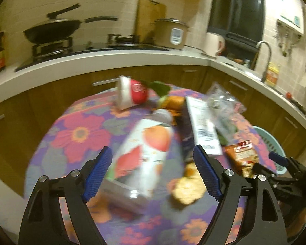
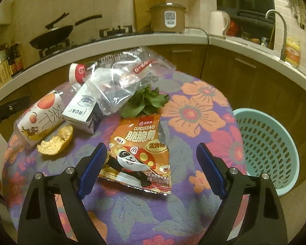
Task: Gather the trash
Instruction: 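Grasp the white drink bottle with the left tool while the right tool grasps the orange snack bag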
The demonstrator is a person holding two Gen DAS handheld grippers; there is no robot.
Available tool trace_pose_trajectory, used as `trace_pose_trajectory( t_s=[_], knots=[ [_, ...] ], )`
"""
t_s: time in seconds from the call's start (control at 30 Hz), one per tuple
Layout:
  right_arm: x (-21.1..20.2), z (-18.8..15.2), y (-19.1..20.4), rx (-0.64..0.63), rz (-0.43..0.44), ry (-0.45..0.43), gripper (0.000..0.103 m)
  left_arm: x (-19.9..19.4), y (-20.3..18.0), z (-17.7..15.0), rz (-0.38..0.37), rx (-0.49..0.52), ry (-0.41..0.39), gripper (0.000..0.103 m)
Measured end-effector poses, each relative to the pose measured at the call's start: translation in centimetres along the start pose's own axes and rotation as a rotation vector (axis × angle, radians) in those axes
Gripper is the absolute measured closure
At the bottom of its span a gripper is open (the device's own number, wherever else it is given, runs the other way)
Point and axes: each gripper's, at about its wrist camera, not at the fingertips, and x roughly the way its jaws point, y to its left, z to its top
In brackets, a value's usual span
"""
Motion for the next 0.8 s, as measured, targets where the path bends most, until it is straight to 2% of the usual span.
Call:
trace_pose_trajectory(
  t_s=[0.1, 0.23, 0.33, 0.47, 0.53, 0.57, 0.63, 0.8],
  knots=[
    [0.9, 0.2, 0.0, -0.003, 0.006, 0.050, 0.018, 0.9, 1.5, 0.2, 0.015, -0.011, 0.049, 0.017],
    [1.7, 0.4, 0.3, -0.004, 0.017, 0.087, 0.018, 3.2, 2.1, 0.3, -0.028, 0.004, 0.156, 0.017],
    [2.2, 0.5, 0.5, -0.005, 0.015, 0.111, 0.018, 4.3, 1.4, 0.0, -0.055, 0.026, 0.193, 0.017],
    [2.7, 0.7, 0.7, -0.006, 0.001, 0.132, 0.018, 5.1, 0.0, -0.3, -0.019, 0.071, 0.221, 0.019],
    [2.8, 0.7, 0.6, 0.000, 0.003, 0.138, 0.019, 5.4, -0.3, -0.5, 0.015, 0.079, 0.226, 0.024],
    [2.8, 0.7, 0.6, 0.005, 0.007, 0.139, 0.021, 5.5, -0.4, -0.6, 0.029, 0.080, 0.228, 0.035],
    [2.7, 0.5, 0.2, 0.025, 0.027, 0.132, 0.042, 5.3, -0.2, -0.7, 0.024, 0.059, 0.222, 0.038],
    [1.7, 0.2, 0.0, 0.029, 0.020, 0.094, 0.048, 3.7, -0.5, -1.5, 0.041, 0.055, 0.177, 0.044]
  ],
)
